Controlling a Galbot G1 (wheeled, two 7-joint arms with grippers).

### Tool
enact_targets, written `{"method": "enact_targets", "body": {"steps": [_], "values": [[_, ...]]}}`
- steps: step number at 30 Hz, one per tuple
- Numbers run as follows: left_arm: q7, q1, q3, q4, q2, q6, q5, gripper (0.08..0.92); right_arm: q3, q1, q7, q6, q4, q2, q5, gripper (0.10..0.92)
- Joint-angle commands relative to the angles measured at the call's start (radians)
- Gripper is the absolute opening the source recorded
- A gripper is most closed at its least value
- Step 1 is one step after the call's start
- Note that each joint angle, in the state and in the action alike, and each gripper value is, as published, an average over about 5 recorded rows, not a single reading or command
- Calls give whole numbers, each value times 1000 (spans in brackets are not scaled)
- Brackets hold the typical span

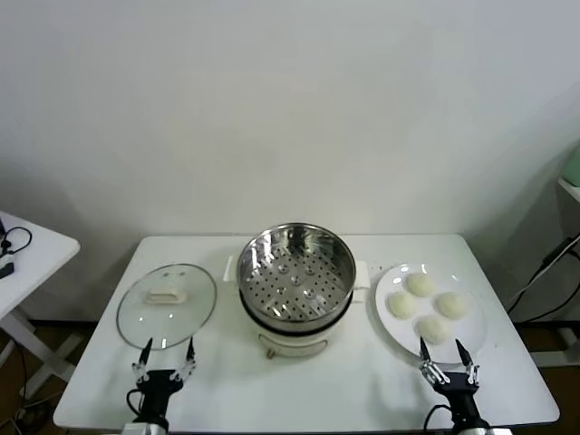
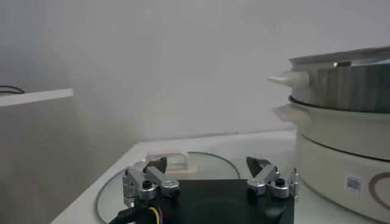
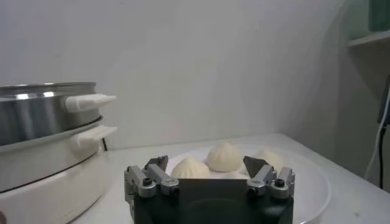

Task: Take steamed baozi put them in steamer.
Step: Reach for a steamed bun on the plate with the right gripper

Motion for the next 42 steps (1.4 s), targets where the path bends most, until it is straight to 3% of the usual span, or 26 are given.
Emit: {"method": "enact_targets", "body": {"steps": [1,12,15,19,28,35,42], "values": [[0,1,5,5,5,-5,3,823,76,111,-19,-239,45,-72,71,823],[-2,0,2,7,14,-17,2,823,-66,579,-49,-580,-112,-346,170,823],[-2,-2,-1,13,16,-22,2,823,-168,701,-147,-707,-169,-434,108,823],[-3,-3,-2,22,17,-31,6,823,-349,858,-399,-790,-231,-589,-68,823],[0,-8,6,44,20,-53,30,823,-1002,1441,-876,-488,-463,-765,-446,823],[0,-17,10,69,24,-75,45,823,-1612,1959,-1126,-250,-638,-694,-503,823],[0,-20,11,84,27,-90,51,823,-1928,2186,-1216,-231,-794,-505,-439,823]]}}
